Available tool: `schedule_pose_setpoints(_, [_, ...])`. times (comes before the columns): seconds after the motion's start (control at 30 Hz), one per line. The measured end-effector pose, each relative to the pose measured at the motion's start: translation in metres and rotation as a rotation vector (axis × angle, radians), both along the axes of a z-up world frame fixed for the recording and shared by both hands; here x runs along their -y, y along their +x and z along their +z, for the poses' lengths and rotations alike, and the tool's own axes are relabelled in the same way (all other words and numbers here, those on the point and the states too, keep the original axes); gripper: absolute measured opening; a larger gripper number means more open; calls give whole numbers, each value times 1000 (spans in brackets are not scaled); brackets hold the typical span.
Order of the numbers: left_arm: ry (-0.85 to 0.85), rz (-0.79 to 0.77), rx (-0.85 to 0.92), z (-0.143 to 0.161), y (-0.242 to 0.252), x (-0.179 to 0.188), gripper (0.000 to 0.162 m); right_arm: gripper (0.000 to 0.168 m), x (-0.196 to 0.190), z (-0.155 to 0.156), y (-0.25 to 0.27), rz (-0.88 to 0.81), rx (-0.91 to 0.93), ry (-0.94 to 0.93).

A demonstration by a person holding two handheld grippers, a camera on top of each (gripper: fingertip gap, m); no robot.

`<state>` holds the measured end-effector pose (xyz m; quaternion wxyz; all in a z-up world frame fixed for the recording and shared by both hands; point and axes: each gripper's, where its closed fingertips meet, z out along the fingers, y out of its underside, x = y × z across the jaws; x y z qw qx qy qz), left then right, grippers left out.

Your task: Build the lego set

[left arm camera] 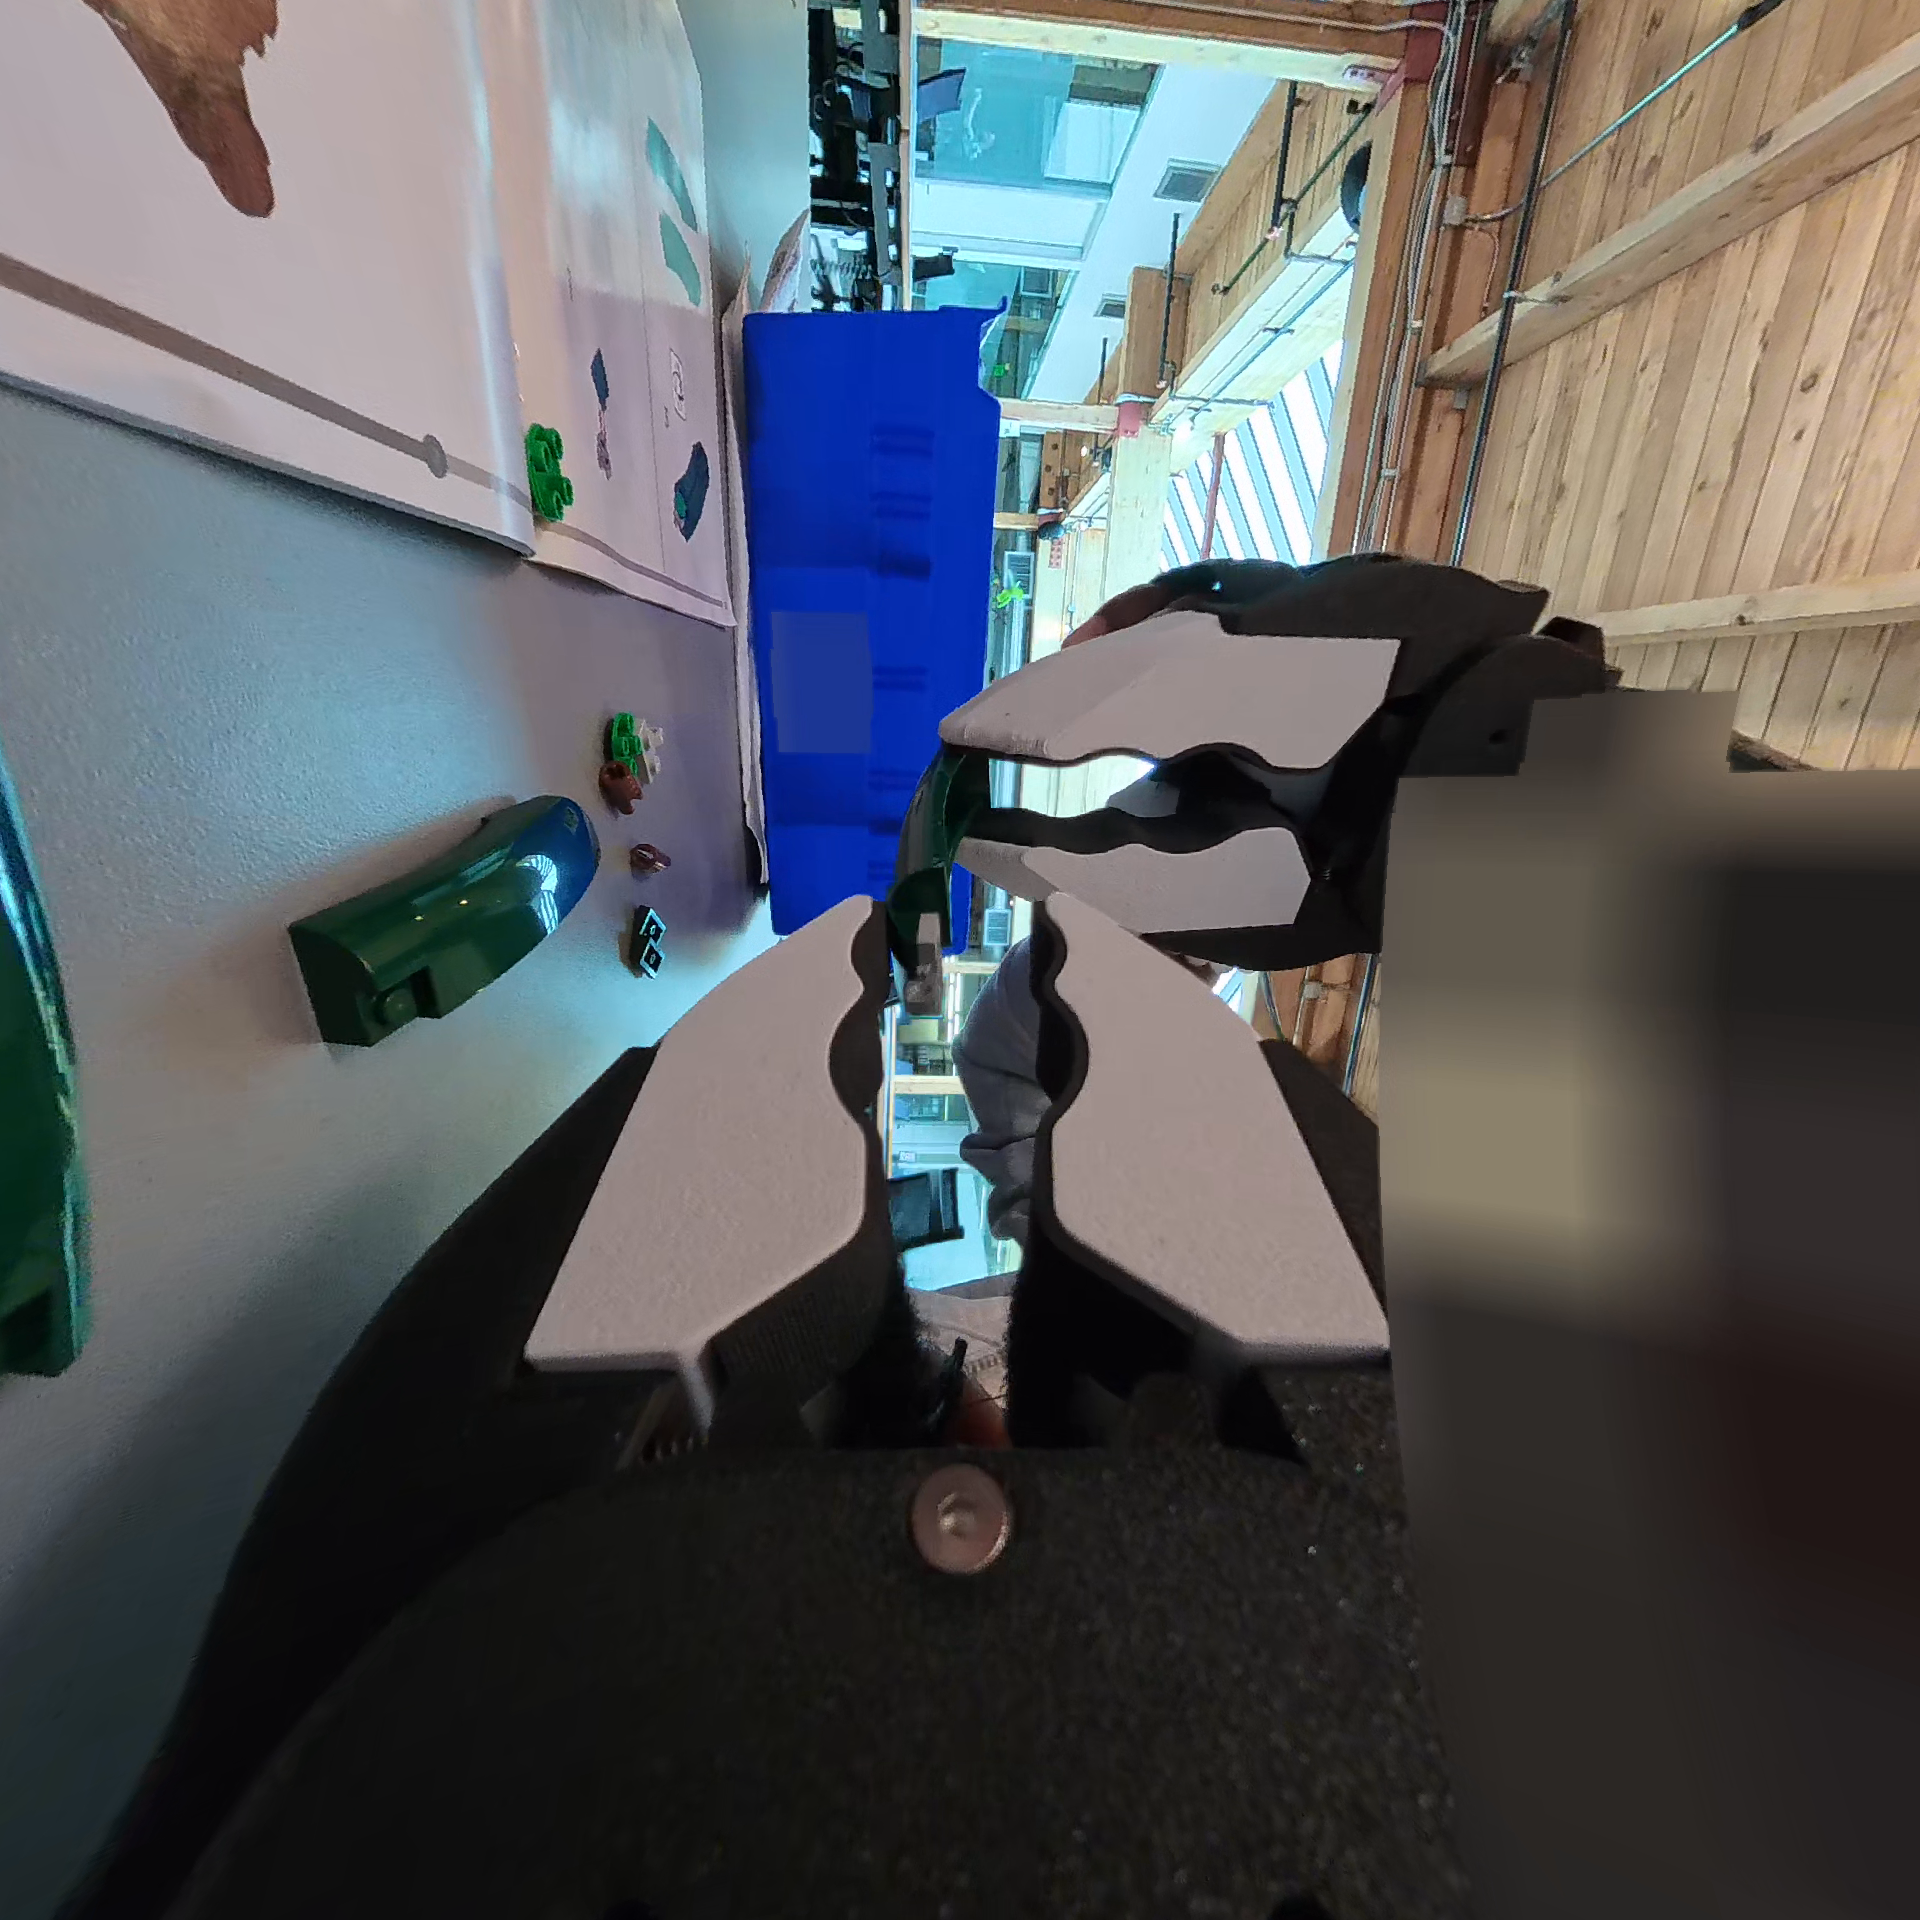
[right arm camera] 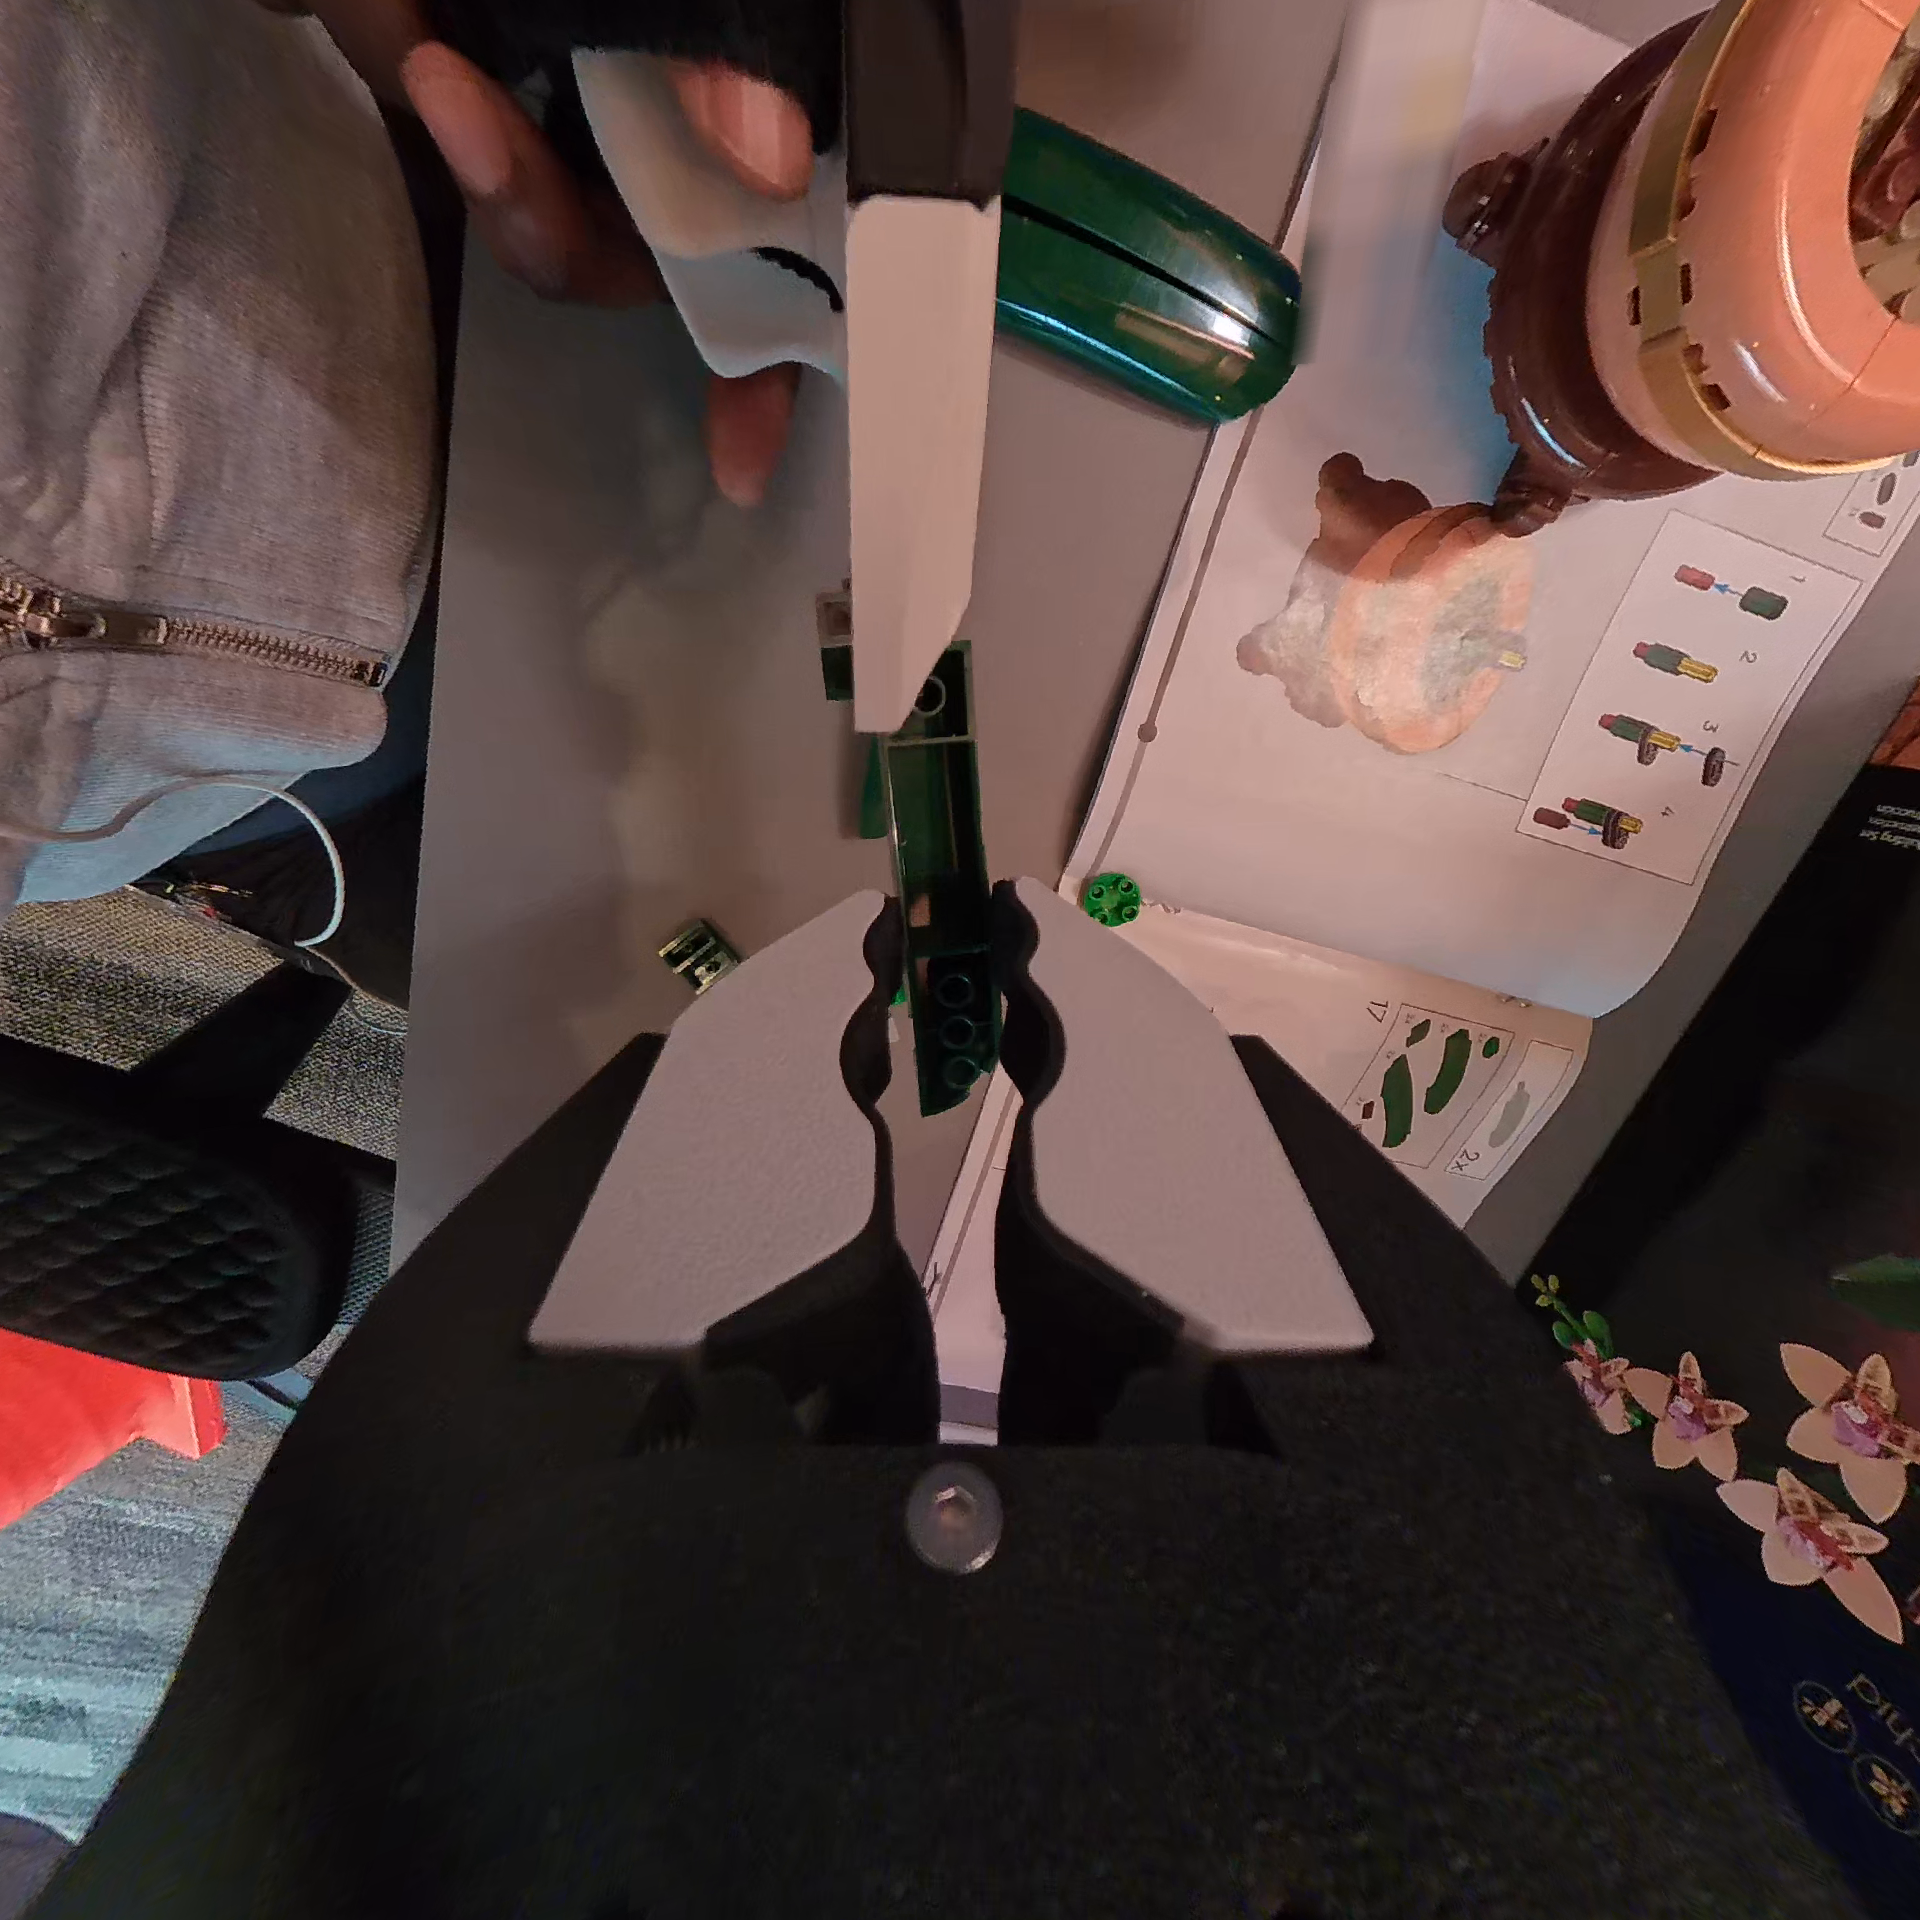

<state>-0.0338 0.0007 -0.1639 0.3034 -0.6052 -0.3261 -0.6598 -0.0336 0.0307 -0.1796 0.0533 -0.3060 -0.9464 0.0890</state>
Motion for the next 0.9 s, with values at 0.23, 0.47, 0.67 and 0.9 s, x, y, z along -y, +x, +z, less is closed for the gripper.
schedule_pose_setpoints(0.23, [6,10,-43,-3,0,-1,11,16,0,0,-2,6,-6,17])
schedule_pose_setpoints(0.47, [52,20,-153,-6,-1,-1,9,16,0,1,-3,17,-30,42])
schedule_pose_setpoints(0.67, [225,30,-458,-5,-9,-1,9,21,2,11,-10,-78,-184,-43])
schedule_pose_setpoints(0.9, [606,-39,-994,15,-4,2,8,29,5,72,-7,-256,-544,-449])
